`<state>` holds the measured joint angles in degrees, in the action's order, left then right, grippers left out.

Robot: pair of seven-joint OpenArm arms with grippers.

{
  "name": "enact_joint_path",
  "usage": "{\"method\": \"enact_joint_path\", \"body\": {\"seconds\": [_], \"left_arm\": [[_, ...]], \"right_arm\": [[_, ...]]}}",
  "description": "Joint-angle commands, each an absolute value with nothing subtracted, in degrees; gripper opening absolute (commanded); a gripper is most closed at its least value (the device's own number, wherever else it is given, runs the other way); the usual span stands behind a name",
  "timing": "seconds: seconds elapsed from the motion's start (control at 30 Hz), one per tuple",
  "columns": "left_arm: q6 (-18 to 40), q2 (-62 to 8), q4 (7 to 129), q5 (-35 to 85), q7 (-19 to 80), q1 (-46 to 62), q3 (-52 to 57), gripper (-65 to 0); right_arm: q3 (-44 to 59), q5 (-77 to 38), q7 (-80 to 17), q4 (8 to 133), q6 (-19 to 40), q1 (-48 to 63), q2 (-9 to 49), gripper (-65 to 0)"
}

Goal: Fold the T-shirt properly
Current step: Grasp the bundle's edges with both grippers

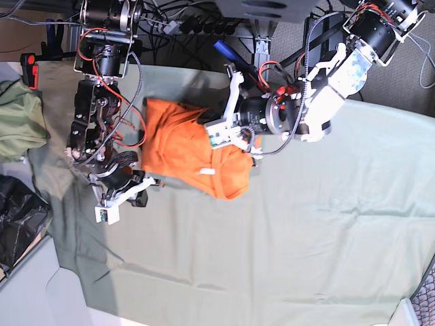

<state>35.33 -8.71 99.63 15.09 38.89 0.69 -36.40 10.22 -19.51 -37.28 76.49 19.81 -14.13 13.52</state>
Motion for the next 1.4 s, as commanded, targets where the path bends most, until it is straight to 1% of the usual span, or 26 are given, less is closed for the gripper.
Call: {"method": "enact_joint_path", "body": {"seconds": [0.0,0.3,0.6,0.87,0.97,1.17,1.27,1.37], "left_arm": [[35.1,-8.4,100.4,15.5,37.0,0.0,-36.2,-65.0],[35.1,-10.5,100.4,15.4,37.0,-0.2,-34.8,-65.0],[35.2,-10.7,100.3,15.4,37.0,-0.1,-28.8,-65.0],[35.1,-14.3,100.3,16.8,37.0,0.3,-28.5,-65.0],[35.2,-14.5,100.2,16.9,37.0,0.4,-28.5,-65.0],[35.1,-14.5,100.3,16.9,36.3,0.2,-27.6,-65.0],[35.1,-14.5,100.3,17.3,36.2,0.2,-25.7,-65.0],[35.1,-14.5,100.3,18.5,36.5,0.2,-24.7,-65.0]], "right_arm": [[10.4,-19.9,-36.0,77.3,23.0,-15.5,14.2,-65.0],[10.4,-19.9,-36.0,77.3,23.0,-15.4,14.3,-65.0],[10.4,-21.9,-36.0,77.4,23.0,-15.4,14.3,-65.0],[10.4,-21.9,-36.0,77.4,22.9,-15.4,14.3,-65.0],[10.4,-22.1,-36.0,77.4,23.0,-15.4,14.3,-65.0],[10.6,-26.5,-36.4,80.8,23.0,-15.4,14.3,-65.0],[10.6,-30.9,-40.8,85.7,23.0,-15.4,14.3,-65.0],[10.3,-37.5,-45.1,87.5,26.8,-15.2,14.1,-65.0]]}}
